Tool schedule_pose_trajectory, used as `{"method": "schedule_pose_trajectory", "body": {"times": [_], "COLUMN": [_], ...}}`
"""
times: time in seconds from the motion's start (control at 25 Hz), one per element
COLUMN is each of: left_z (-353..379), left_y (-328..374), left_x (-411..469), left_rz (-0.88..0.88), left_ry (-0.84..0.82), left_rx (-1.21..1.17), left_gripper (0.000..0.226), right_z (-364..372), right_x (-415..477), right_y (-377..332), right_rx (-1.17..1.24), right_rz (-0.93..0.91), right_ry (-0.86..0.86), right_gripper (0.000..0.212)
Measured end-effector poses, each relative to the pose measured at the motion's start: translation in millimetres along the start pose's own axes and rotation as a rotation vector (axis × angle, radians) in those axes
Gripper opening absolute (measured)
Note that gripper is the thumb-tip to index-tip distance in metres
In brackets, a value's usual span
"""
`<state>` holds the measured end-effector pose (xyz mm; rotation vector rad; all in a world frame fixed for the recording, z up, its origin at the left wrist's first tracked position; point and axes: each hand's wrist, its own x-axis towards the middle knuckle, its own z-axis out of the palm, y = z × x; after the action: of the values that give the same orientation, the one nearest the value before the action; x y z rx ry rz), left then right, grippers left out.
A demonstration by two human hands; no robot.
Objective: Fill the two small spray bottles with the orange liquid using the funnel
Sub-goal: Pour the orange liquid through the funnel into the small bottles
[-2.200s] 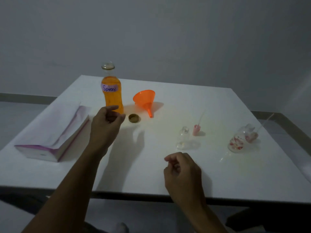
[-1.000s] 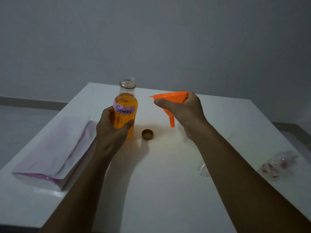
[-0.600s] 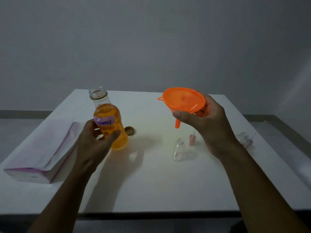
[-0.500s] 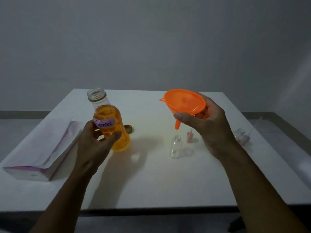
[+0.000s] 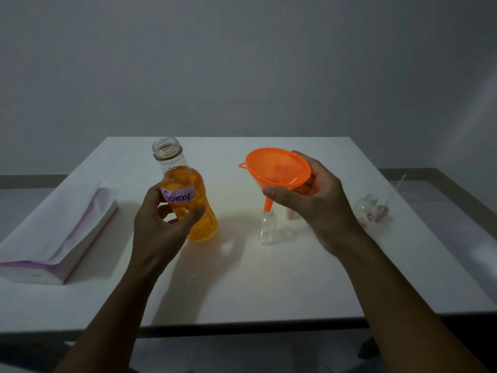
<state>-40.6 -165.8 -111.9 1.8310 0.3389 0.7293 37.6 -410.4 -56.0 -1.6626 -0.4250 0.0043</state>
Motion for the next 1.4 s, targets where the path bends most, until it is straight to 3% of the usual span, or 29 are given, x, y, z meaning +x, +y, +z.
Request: {"method": "schedule_pose_trajectory", "body": {"times": [0.48,0.68,0.84,1.12,1.4], "left_z": [-5.2,-3.6,-1.8,-0.5,-11.0], "left_y": [-3.9,-4.5,-2.6,4.8,26.5], "left_x": [1.3,0.2,-1.4,1.1,16.0], "left_rz": [0.035,0.038,0.06,0.113,0.27], "left_ry": [-0.009,-0.006,-0.013,-0.108,-0.233], "left_rx": [0.036,0.051,0.08,0.131,0.29], "left_gripper": [0.075,0.081,0.081,0.076,0.069], "right_z": [3.6,-0.4,-2.5,1.0,1.7], "right_x": [-6.0,-10.2,-11.9,-5.7,-3.8], "right_y": [9.4,11.2,3.6,-1.4,-2.5], "right_rx": [-0.024,-0.173,-0.287,-0.494,-0.493], "right_rz": [0.015,0.022,-0.014,-0.034,-0.067], "right_ry": [-0.049,-0.09,-0.029,-0.013,0.023], "right_gripper": [0.106,0.107,0.112,0.118,0.11]}}
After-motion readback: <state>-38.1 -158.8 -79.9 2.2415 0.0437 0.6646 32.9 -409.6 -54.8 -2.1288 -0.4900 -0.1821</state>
